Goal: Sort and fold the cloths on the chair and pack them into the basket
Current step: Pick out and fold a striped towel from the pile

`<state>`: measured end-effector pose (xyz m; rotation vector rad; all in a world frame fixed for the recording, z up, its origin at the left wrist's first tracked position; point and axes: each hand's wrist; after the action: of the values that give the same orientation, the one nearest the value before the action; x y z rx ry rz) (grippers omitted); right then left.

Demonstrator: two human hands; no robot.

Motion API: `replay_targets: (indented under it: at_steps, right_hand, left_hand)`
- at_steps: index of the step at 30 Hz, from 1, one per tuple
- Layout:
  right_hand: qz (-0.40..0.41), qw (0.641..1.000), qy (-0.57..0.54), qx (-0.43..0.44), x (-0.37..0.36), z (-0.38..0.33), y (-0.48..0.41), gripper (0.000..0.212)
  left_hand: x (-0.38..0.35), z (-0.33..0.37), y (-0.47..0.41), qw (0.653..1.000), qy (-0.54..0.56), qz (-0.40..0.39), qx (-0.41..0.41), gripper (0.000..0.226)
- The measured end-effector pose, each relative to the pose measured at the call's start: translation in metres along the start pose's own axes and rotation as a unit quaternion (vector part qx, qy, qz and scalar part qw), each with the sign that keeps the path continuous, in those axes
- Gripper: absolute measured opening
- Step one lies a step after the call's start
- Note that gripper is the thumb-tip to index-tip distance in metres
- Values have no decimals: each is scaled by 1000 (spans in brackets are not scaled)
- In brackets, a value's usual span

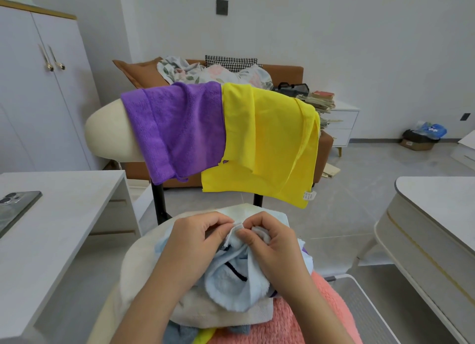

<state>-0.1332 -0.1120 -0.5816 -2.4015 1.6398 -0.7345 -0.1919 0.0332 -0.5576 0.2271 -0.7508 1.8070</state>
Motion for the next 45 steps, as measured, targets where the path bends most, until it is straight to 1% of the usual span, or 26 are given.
replay_targets:
  at_steps: [5, 8, 10, 12, 14, 16, 17, 20, 22, 24, 26, 29, 31, 33, 37, 39, 41, 42, 45]
  right_hand:
    - [19, 1000, 5, 1, 0, 3, -1, 22]
    - [22, 1000, 6, 3, 0, 2, 0, 21]
    - [22, 1000, 18, -2, 0, 1, -1, 18]
    - [19, 998, 47, -26, 5, 3, -4, 14]
    - [-3, 996, 52, -75, 14, 7, -4, 18]
    - [-46, 990, 60, -118, 28, 10, -4, 25]
    - [-70, 987, 72, -127, 35, 9, -5, 26]
    - [-127, 981, 103, -109, 54, 1, -7, 19]
    - [-134, 981, 99, -101, 69, -8, -9, 17]
    - [-117, 982, 102, -109, 86, -19, -13, 14]
    - [-85, 983, 120, -110, 104, -30, -21, 6]
    - [-22, 986, 120, -110, 130, -51, -30, 11]
    - [25, 990, 83, -113, 147, -71, -35, 9]
    - [51, 991, 46, -111, 160, -94, -42, 6]
    - [79, 994, -28, -71, 169, -157, -57, 6]
    - [99, 991, -83, -46, 172, -190, -65, 9]
    - [113, 985, -128, -25, 175, -220, -72, 7]
    - [121, 985, -124, -16, 175, -233, -75, 7]
    - [151, 987, -55, 20, 169, -263, -80, 21]
  left_hand:
    - [4, -2, 0, 1000, -2, -26, -2, 19]
    - [5, 2, 1, 999, 3, -35, 16, 15]
    - [4, 0, 0, 999, -21, -35, 20, 16]
    - [4, -5, -3, 997, -62, -28, 23, 14]
    - [5, -11, -4, 995, -87, -15, 41, 14]
    - [8, -13, -5, 994, -96, -17, 54, 15]
    - [10, -14, -6, 993, -101, -22, 56, 16]
    - [21, -12, -11, 992, -103, -21, 63, 19]
    - [32, -7, -15, 993, -103, -17, 61, 22]
    - [47, -1, -19, 992, -112, -20, 59, 21]
    - [66, 7, -23, 991, -124, -6, 58, 15]
    - [102, 27, -25, 991, -89, 55, 78, 10]
    - [128, 44, -23, 989, -40, 95, 102, 5]
    - [152, 61, -24, 987, 1, 115, 114, 3]
    - [182, 114, -33, 986, 34, 141, 83, 11]
    - [193, 143, -42, 980, 71, 172, 74, 13]
    - [203, 174, -50, 971, 84, 215, 65, 12]
    - [208, 187, -53, 967, 74, 235, 60, 12]
    - [214, 222, -56, 963, 27, 262, 52, 20]
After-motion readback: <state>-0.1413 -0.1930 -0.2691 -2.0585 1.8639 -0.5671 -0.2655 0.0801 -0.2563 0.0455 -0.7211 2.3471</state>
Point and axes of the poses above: each hand's wrist, its own y-axis away from the middle knuckle, its own x-axis out of the back of the hand, z = x × y, and after that the axes turned 2 degrees about -z, right-handed
